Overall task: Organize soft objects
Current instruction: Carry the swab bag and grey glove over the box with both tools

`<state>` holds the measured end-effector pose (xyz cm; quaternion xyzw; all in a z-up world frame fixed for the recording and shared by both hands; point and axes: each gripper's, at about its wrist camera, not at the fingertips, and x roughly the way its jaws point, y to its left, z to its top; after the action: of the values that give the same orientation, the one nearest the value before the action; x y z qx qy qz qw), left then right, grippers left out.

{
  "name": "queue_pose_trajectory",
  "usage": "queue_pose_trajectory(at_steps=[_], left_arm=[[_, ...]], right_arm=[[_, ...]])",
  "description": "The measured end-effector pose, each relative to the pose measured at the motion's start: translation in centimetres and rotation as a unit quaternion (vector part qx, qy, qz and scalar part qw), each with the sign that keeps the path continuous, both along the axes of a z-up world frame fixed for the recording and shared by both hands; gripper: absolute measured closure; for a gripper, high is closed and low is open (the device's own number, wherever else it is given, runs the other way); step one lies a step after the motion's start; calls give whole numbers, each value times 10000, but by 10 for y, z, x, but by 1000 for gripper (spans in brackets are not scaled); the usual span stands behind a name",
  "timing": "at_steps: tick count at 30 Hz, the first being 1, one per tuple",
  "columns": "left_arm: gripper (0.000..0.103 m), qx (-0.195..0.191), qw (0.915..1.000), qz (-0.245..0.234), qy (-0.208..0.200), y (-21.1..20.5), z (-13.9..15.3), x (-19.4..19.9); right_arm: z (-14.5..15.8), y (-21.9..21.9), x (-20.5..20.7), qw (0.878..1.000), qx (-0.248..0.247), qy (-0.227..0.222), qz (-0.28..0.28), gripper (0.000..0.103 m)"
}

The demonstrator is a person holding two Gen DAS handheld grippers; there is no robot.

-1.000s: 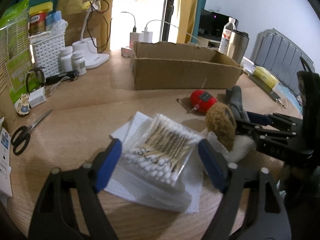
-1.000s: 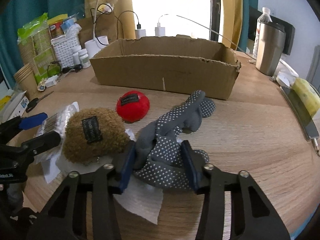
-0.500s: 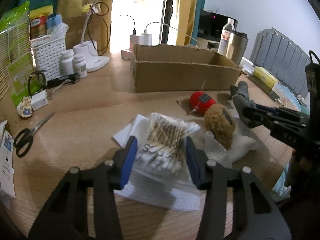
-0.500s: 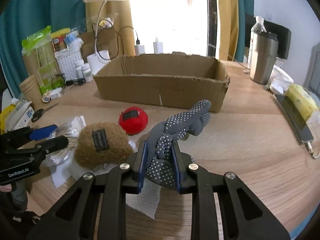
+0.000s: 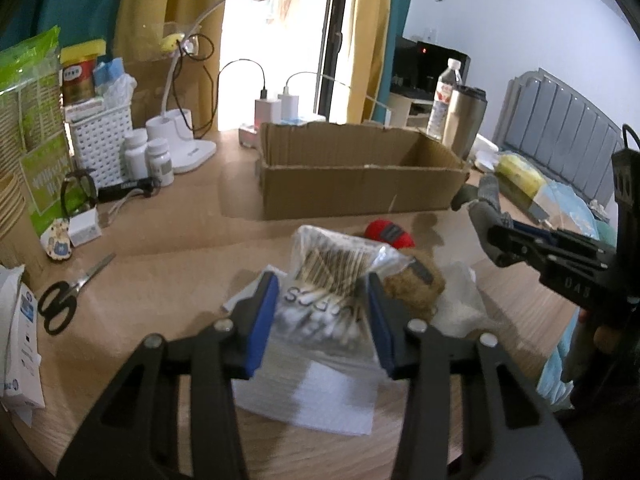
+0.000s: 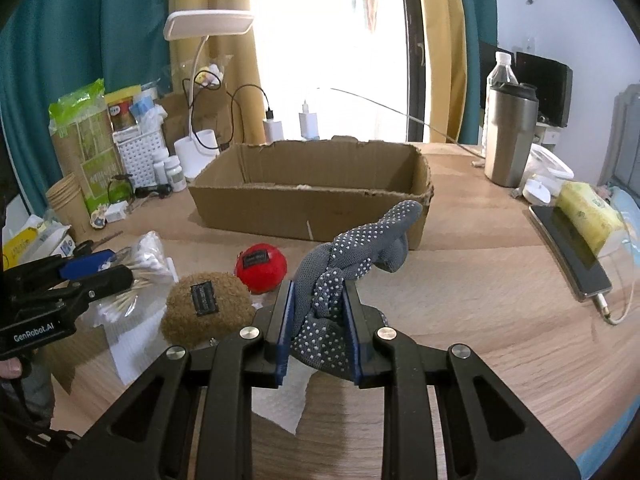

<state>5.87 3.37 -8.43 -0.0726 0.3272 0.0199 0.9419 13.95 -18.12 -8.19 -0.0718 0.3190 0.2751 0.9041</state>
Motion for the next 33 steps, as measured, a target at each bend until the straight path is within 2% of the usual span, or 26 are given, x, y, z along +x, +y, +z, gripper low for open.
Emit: queue_pose_trajectory(at_steps=[15, 33], left_arm=[[58, -45, 9999, -46, -154, -4, 29, 21], [58, -61, 9996, -122, -253, -7, 48, 57]], right_arm=[[25, -8, 10, 9994, 253, -214, 34, 79], [41, -9, 37, 9991, 326, -274, 45, 79]])
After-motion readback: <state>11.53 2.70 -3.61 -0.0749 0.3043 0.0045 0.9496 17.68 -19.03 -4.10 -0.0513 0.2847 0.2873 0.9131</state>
